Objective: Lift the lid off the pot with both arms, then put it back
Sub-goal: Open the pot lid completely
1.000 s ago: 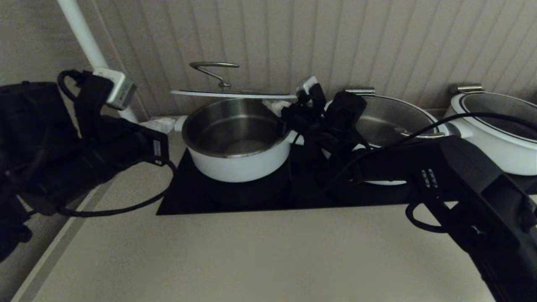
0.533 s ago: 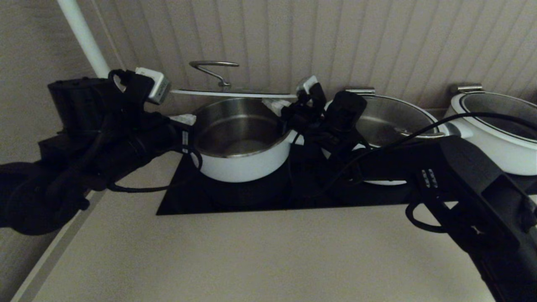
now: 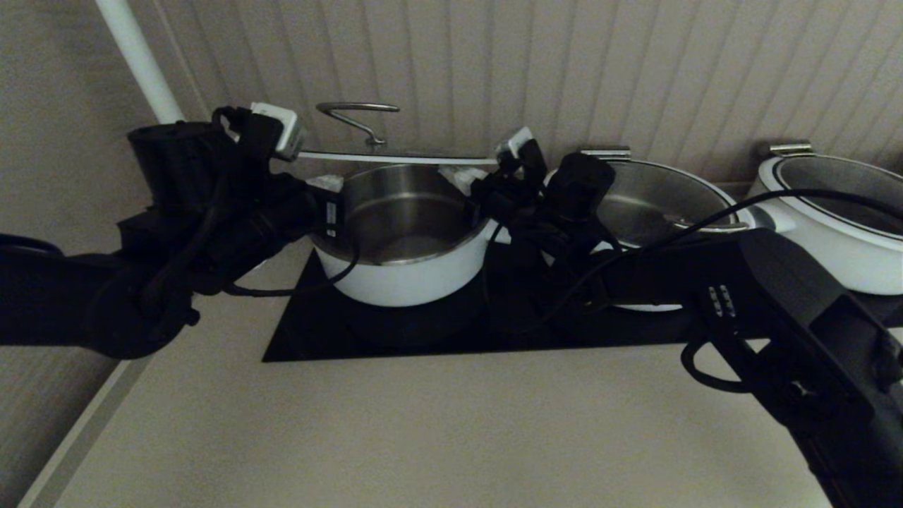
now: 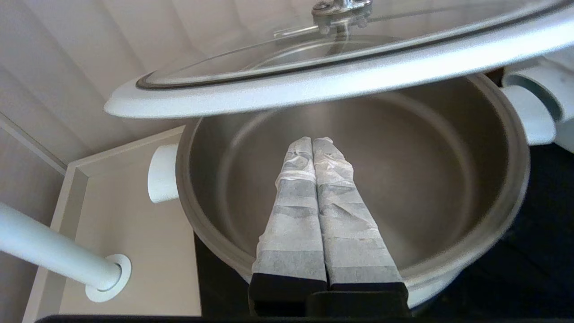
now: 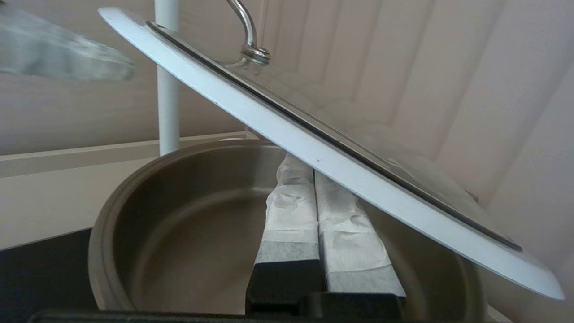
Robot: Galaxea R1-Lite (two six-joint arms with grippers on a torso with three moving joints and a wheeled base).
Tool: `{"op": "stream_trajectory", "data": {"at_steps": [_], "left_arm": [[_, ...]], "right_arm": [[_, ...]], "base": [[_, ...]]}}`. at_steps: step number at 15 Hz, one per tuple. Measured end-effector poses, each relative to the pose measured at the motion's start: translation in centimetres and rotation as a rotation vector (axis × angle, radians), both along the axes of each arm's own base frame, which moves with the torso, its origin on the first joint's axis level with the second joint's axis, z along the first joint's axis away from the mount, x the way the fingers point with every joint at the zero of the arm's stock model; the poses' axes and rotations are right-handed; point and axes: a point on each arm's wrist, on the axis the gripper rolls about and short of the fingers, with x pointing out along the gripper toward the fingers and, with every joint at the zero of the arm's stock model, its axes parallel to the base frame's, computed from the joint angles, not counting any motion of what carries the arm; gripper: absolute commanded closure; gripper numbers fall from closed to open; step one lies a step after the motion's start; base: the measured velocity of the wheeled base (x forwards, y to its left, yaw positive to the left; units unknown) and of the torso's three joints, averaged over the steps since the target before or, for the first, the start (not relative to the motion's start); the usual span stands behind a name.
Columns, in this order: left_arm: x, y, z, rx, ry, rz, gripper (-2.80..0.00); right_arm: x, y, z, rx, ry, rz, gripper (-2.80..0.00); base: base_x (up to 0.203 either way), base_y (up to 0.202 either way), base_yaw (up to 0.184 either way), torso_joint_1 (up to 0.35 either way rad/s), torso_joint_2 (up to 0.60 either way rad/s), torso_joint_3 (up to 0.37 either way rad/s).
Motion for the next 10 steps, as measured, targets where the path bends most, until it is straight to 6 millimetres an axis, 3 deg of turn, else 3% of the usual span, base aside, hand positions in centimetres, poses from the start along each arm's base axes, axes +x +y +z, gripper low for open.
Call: {"op": "stream_trajectory", "data": {"at_steps": [10], "left_arm": [[1.3, 0.1, -0.2, -0.004, 0.0, 0.038, 0.0]], "right_arm": [[-1.0, 1.3, 0.2, 0.001, -0.009, 0.027, 0.0]], "base": [[0.0, 0.0, 0.0, 0.0, 0.0, 0.0]]}}
